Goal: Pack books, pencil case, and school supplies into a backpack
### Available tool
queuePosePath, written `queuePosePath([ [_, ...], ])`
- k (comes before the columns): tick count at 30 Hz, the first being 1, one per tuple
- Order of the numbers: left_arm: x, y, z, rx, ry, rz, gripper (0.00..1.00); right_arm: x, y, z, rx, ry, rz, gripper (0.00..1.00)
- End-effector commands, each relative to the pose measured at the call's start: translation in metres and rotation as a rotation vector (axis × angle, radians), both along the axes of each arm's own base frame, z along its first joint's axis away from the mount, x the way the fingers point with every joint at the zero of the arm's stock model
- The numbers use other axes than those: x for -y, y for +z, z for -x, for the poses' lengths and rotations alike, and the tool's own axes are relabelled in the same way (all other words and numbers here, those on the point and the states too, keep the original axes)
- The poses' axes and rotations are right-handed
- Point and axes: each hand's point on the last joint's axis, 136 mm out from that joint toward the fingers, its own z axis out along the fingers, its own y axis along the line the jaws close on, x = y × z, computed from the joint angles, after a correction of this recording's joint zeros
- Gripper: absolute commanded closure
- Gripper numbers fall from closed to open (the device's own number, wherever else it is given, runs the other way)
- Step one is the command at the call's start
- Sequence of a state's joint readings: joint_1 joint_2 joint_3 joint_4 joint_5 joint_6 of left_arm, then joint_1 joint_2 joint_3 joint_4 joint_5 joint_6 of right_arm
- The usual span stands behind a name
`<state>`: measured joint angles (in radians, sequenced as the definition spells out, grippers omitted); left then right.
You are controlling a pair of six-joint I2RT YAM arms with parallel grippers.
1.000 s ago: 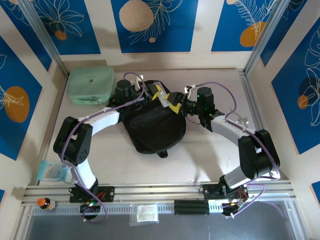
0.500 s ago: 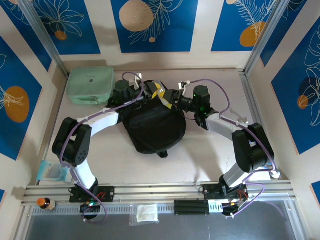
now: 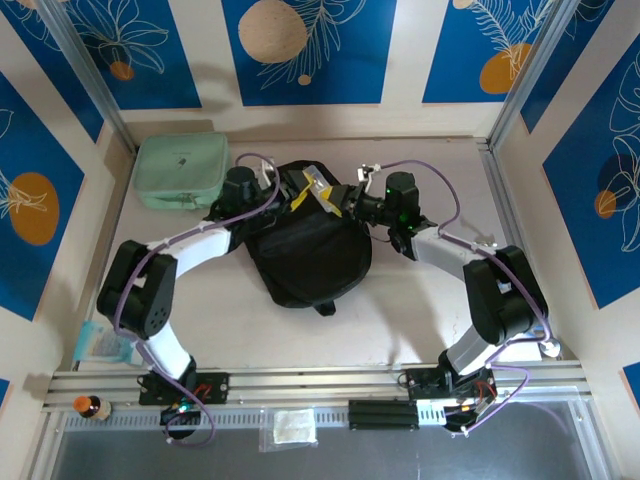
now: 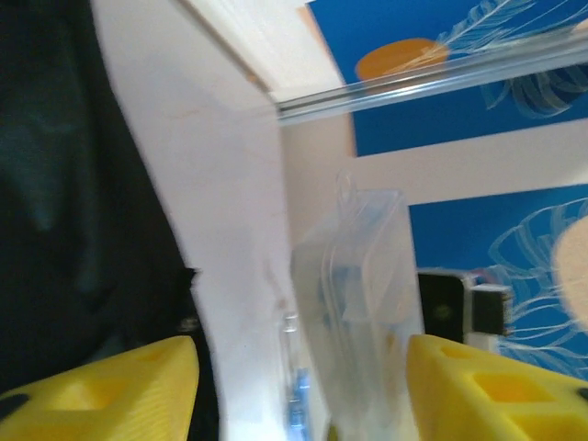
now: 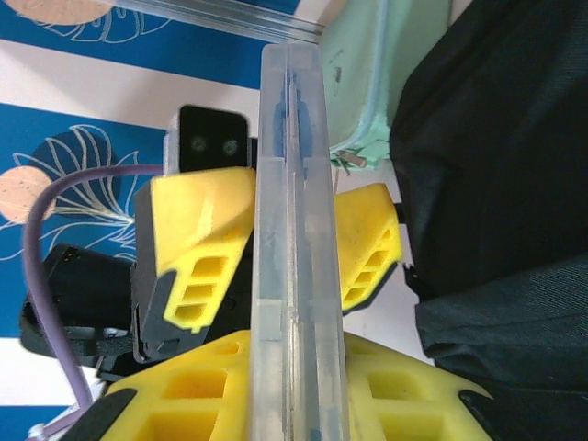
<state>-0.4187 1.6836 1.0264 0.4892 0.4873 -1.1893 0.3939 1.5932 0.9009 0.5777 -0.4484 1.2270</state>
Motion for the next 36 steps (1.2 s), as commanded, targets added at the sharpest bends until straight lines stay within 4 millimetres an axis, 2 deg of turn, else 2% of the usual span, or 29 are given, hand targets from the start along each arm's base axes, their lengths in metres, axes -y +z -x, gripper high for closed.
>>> queuePosePath([
  [1, -0.033, -0.031, 0.012, -0.012, 0.044, -0.279, 0.31, 0.017, 0.002, 0.003, 0.027, -0.043, 0.066, 0.90],
  [3, -0.049, -0.051, 0.020, -0.020, 0.037, -0.453, 0.23, 0.025, -0.010, 0.010, -0.010, -0.051, 0.126, 0.90],
  [6, -0.067, -0.076, 0.028, -0.045, -0.031, -0.683, 0.22, 0.039, -0.033, 0.026, -0.099, -0.062, 0.235, 0.90],
  [8, -0.071, -0.087, 0.032, -0.063, -0.088, -0.761, 0.22, 0.049, -0.046, 0.039, -0.163, -0.070, 0.296, 0.90],
  [12, -0.056, -0.098, 0.034, -0.028, -0.186, -0.758, 0.22, 0.065, -0.071, 0.063, -0.292, -0.079, 0.379, 0.90],
  [16, -0.045, -0.108, 0.034, -0.025, -0.249, -0.783, 0.24, 0.078, -0.090, 0.073, -0.397, -0.074, 0.430, 0.88],
  [22, -0.013, -0.103, 0.045, 0.025, -0.363, -0.740, 0.39, 0.106, -0.113, 0.049, -0.458, -0.077, 0.550, 0.88],
  [26, 0.012, -0.094, 0.056, 0.082, -0.421, -0.729, 0.51, 0.120, -0.121, 0.017, -0.436, -0.115, 0.615, 0.88],
  [29, 0.035, -0.090, 0.063, 0.115, -0.473, -0.689, 0.55, 0.124, -0.124, -0.006, -0.416, -0.128, 0.631, 0.88],
  [32, 0.049, -0.090, 0.066, 0.122, -0.501, -0.681, 0.58, 0.119, -0.107, -0.016, -0.370, -0.123, 0.600, 0.89],
  [36, 0.050, -0.084, 0.068, 0.136, -0.511, -0.683, 0.54, 0.113, -0.069, -0.011, -0.279, -0.125, 0.540, 0.89],
])
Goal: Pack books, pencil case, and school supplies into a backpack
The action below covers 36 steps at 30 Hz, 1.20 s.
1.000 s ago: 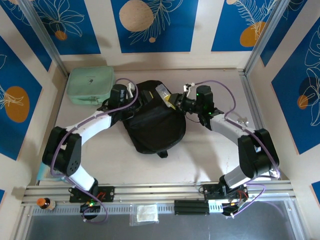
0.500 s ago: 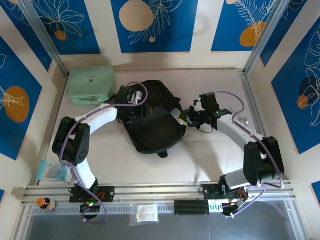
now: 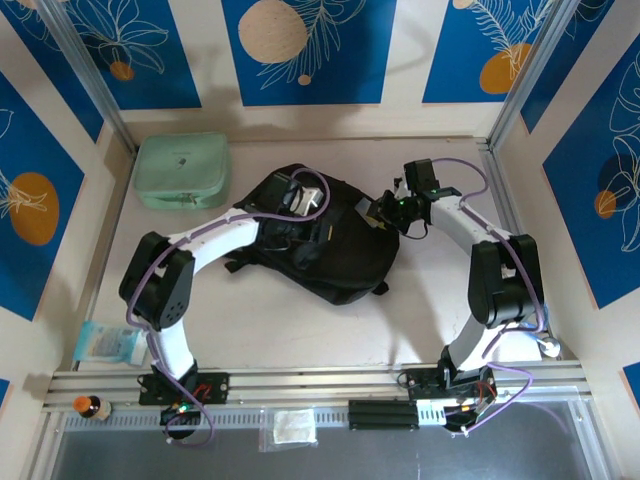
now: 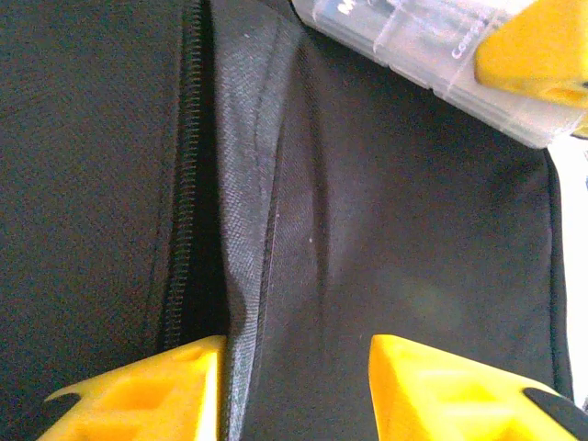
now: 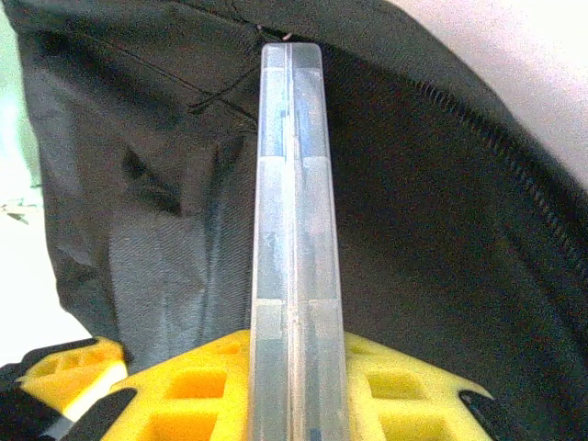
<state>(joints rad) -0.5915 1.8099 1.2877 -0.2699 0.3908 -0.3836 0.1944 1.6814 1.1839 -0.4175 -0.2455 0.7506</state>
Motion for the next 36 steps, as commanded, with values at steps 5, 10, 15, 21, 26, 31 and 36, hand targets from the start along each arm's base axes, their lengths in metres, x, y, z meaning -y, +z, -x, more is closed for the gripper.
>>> queuePosePath([
  [5, -0.014, 0.020, 0.001, 0.056, -0.019, -0.029, 0.44, -0.017, 0.063, 0.021, 0.102, 0.077, -0.074, 0.89],
  [10, -0.054, 0.029, -0.005, 0.078, 0.089, -0.030, 0.35, -0.055, 0.070, 0.037, 0.044, 0.154, -0.074, 0.89],
  [15, -0.092, 0.023, -0.016, 0.066, 0.251, -0.050, 0.41, -0.099, 0.057, 0.044, -0.055, 0.182, 0.004, 0.89],
  [21, -0.110, 0.009, -0.027, 0.050, 0.354, -0.091, 0.50, -0.128, 0.036, 0.051, -0.176, 0.148, 0.127, 0.92],
  [26, -0.110, -0.008, -0.030, 0.009, 0.377, -0.105, 0.50, -0.121, 0.026, 0.058, -0.282, 0.069, 0.234, 1.00],
  [31, -0.118, -0.021, -0.032, -0.015, 0.411, -0.157, 0.50, -0.099, 0.026, 0.072, -0.317, 0.008, 0.284, 1.00],
  [36, -0.122, -0.033, -0.033, -0.041, 0.431, -0.187, 0.50, -0.073, 0.022, 0.084, -0.339, -0.047, 0.288, 1.00],
])
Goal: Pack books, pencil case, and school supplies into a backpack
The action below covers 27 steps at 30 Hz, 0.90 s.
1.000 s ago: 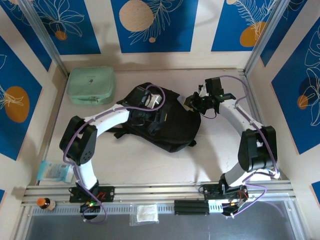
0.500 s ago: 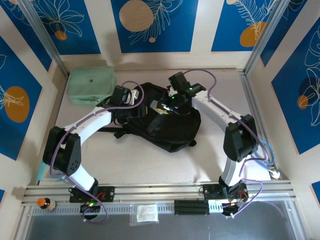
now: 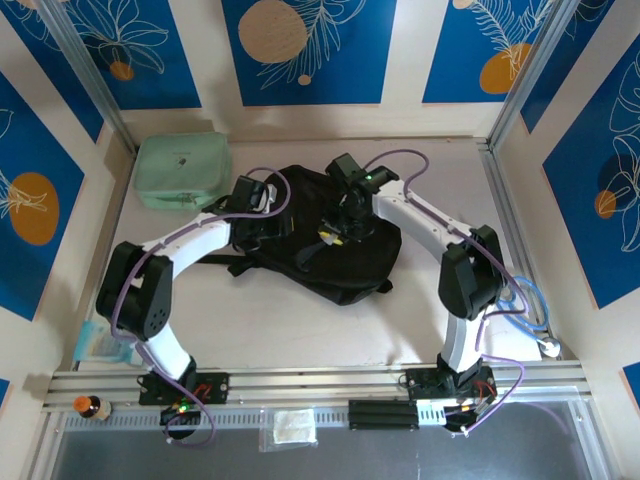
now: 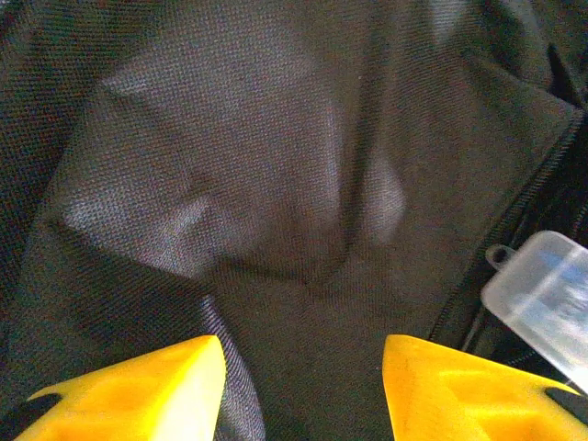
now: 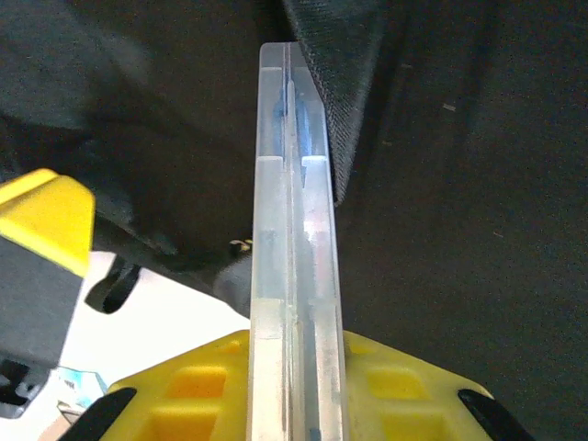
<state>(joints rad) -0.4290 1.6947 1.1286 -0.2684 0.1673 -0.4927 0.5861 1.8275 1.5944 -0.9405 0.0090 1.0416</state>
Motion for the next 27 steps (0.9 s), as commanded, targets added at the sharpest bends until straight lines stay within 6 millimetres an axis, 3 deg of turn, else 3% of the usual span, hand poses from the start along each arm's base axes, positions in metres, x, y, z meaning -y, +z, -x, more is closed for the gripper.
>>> queuePosePath([
  [1, -0.012, -0.015, -0.003, -0.042, 0.049, -0.049, 0.50, 0.034, 0.000, 0.014, -0.046, -0.085, 0.052, 1.00],
  [6, -0.006, -0.010, -0.006, -0.040, 0.028, -0.035, 0.50, 0.040, -0.023, 0.017, -0.073, -0.067, 0.001, 1.00],
  [14, 0.012, 0.020, 0.002, 0.028, -0.084, -0.087, 0.49, 0.037, -0.049, 0.011, -0.033, 0.000, -0.161, 1.00],
  [18, 0.024, 0.025, 0.007, 0.053, -0.139, -0.147, 0.49, 0.031, -0.048, 0.000, 0.036, 0.032, -0.269, 1.00],
  [27, 0.036, 0.019, 0.007, 0.025, -0.144, -0.102, 0.49, 0.006, -0.035, -0.030, 0.194, 0.161, -0.480, 1.00],
])
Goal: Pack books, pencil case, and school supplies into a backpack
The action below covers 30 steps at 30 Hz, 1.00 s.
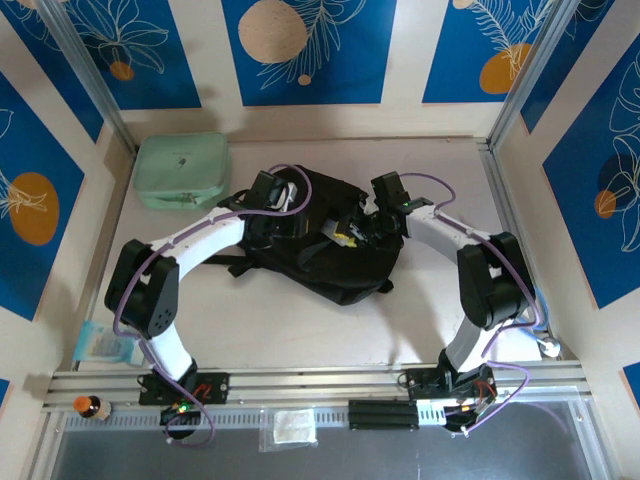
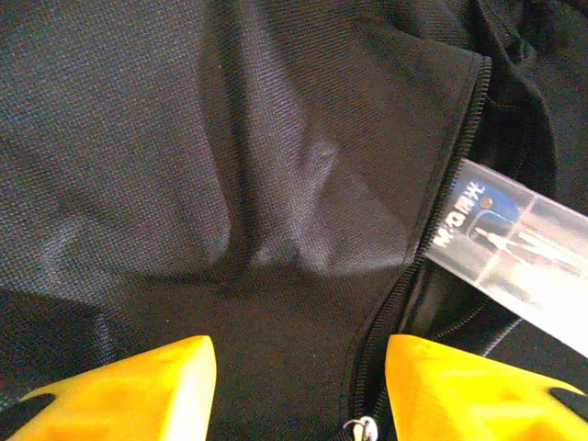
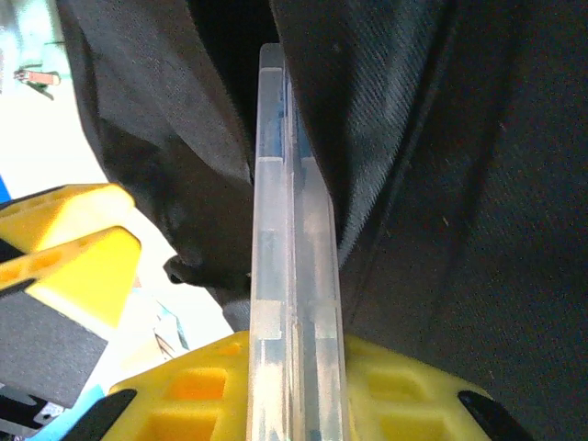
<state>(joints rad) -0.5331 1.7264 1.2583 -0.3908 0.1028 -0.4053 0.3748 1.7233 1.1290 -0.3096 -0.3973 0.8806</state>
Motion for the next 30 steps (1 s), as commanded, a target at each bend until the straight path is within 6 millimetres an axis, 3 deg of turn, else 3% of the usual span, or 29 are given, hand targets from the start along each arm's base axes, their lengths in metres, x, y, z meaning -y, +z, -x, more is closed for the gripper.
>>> queuePosePath([
  [1, 0.001, 0.001, -0.002, -0.010, -0.008, -0.004, 0.49, -0.014, -0.002, -0.007, 0.060, 0.078, -0.086, 1.00],
  [6, -0.002, 0.001, -0.003, -0.009, 0.005, -0.015, 0.49, -0.030, 0.001, -0.024, 0.117, 0.122, -0.170, 1.00],
  [10, -0.002, -0.004, -0.003, -0.022, 0.012, -0.019, 0.49, -0.033, -0.004, -0.034, 0.103, 0.111, -0.168, 0.93],
  [11, -0.003, -0.004, -0.004, -0.023, 0.015, -0.020, 0.49, -0.029, -0.007, -0.035, 0.087, 0.094, -0.146, 0.89],
  [16, -0.005, -0.003, -0.004, -0.021, 0.022, -0.020, 0.49, -0.001, -0.006, -0.024, 0.071, 0.020, -0.060, 0.50],
  [20, -0.004, 0.002, -0.006, -0.008, 0.024, -0.007, 0.46, 0.025, -0.005, -0.007, 0.038, -0.030, 0.021, 0.39],
  [24, -0.003, 0.007, -0.009, 0.004, 0.029, 0.011, 0.44, 0.024, 0.002, 0.007, 0.037, -0.011, 0.014, 0.40],
  [30, -0.006, 0.009, -0.010, 0.012, 0.043, 0.019, 0.42, 0.006, 0.014, 0.010, 0.067, 0.035, 0.018, 0.55],
])
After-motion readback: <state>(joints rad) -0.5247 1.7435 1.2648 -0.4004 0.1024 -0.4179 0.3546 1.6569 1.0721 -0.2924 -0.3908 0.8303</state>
